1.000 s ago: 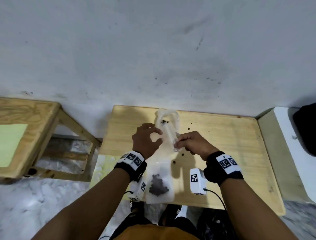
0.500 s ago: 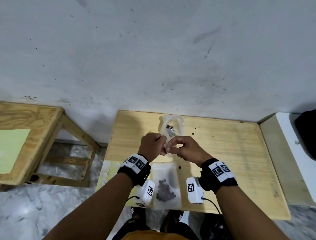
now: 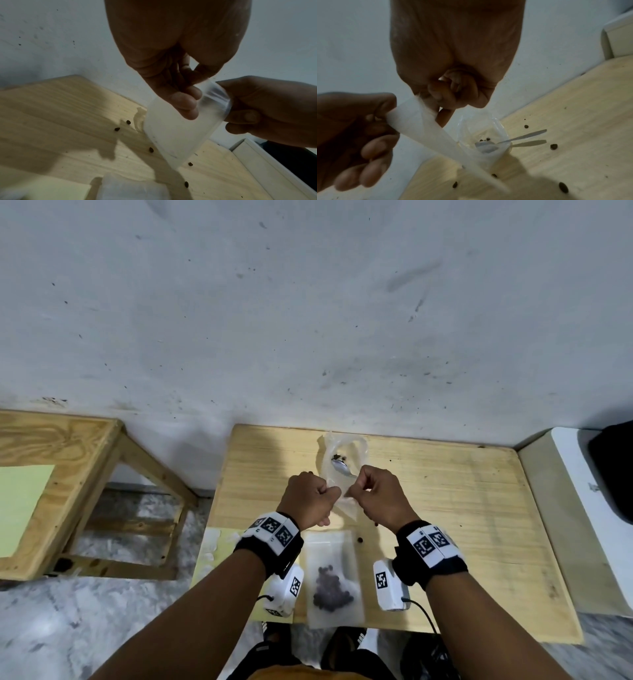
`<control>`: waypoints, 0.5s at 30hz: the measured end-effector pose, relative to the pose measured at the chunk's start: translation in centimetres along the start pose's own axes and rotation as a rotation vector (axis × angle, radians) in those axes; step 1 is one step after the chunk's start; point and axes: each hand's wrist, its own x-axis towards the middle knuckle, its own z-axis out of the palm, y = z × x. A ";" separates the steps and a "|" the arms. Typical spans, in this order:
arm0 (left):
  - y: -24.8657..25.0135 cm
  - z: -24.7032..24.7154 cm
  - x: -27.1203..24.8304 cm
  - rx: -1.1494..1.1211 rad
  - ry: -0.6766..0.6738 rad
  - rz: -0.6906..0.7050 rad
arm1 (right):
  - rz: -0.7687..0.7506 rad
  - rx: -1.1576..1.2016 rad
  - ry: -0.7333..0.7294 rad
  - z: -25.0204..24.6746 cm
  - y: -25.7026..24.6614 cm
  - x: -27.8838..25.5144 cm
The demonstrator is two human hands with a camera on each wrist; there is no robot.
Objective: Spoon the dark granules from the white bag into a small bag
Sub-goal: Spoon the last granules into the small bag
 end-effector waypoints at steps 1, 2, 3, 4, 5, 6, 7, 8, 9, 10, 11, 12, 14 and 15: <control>-0.2 0.2 0.1 0.027 0.008 0.014 | -0.015 -0.010 0.014 -0.1 0.1 0.1; -0.6 0.4 0.3 0.063 0.038 0.049 | -0.025 -0.004 0.013 -0.2 0.1 0.1; -0.9 0.6 0.3 0.101 0.085 0.088 | -0.033 0.015 0.001 -0.4 0.1 0.2; -1.3 0.7 0.3 0.120 0.126 0.133 | -0.033 0.044 -0.023 -0.5 0.0 0.2; -1.6 0.8 0.1 0.137 0.151 0.174 | -0.024 0.085 -0.048 -0.6 -0.1 0.1; -2.0 0.8 0.1 0.174 0.153 0.214 | -0.012 0.132 -0.064 -0.8 -0.1 0.1; -2.3 0.8 0.2 0.230 0.126 0.247 | 0.003 0.178 -0.070 -0.9 -0.1 0.1; -2.5 0.7 0.2 0.285 0.096 0.270 | 0.018 0.223 -0.075 -1.0 0.0 0.2; -2.6 0.7 0.3 0.336 0.072 0.289 | 0.032 0.260 -0.083 -1.2 0.1 0.2; -2.6 0.6 0.4 0.374 0.056 0.312 | 0.039 0.285 -0.098 -1.3 0.1 0.2; -2.6 0.6 0.5 0.399 0.047 0.328 | 0.040 0.296 -0.115 -1.4 0.1 0.3; -2.7 0.6 0.6 0.417 0.035 0.336 | 0.036 0.293 -0.130 -1.4 0.1 0.2; -2.7 0.7 0.5 0.435 0.010 0.344 | 0.022 0.264 -0.147 -1.4 0.2 0.2; -2.6 0.7 0.4 0.440 0.001 0.350 | 0.016 0.248 -0.153 -1.3 0.2 0.2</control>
